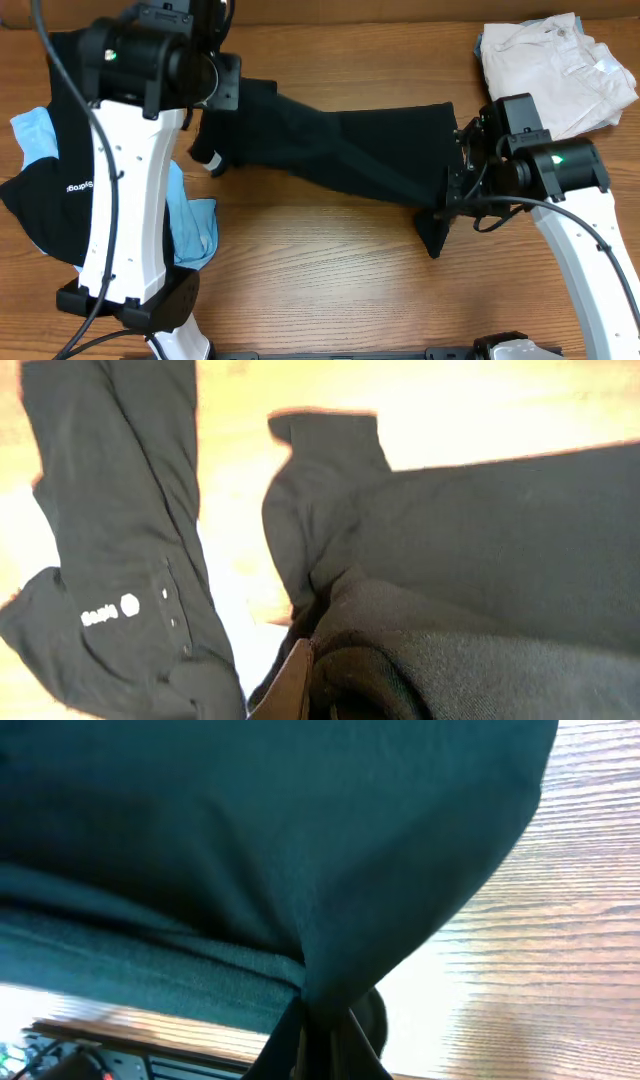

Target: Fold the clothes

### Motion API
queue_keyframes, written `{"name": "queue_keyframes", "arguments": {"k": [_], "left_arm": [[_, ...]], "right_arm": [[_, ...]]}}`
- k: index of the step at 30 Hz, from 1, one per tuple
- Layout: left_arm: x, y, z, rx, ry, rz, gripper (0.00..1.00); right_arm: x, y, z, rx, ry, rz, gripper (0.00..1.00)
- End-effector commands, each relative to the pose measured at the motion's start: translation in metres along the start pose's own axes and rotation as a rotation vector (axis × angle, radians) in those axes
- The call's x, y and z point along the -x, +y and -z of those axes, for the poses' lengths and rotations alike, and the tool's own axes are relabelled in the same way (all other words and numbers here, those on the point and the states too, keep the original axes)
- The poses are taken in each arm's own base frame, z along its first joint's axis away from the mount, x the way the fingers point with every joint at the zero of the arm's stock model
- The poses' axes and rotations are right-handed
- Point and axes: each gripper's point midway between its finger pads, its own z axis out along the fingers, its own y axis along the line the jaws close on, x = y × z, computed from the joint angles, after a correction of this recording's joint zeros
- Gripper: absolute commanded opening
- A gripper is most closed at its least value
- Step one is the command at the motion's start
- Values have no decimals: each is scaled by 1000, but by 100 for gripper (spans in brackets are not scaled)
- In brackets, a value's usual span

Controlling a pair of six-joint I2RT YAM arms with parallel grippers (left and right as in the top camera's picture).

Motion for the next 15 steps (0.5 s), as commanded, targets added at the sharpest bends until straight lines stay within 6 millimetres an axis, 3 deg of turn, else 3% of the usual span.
{"name": "queue_keyframes", "arguments": {"k": [1,7,15], "left_arm": [[-26,0,-42,30,162,-25,4],[-51,8,-105,81,278,-25,4],[-64,19,-183,96,257,21,4]], "right_arm": [[4,-8,-18,-33,44,4,4],[18,-15,-56,-57,128,5,4],[57,-39,-106,-64,123,-56,4]]}}
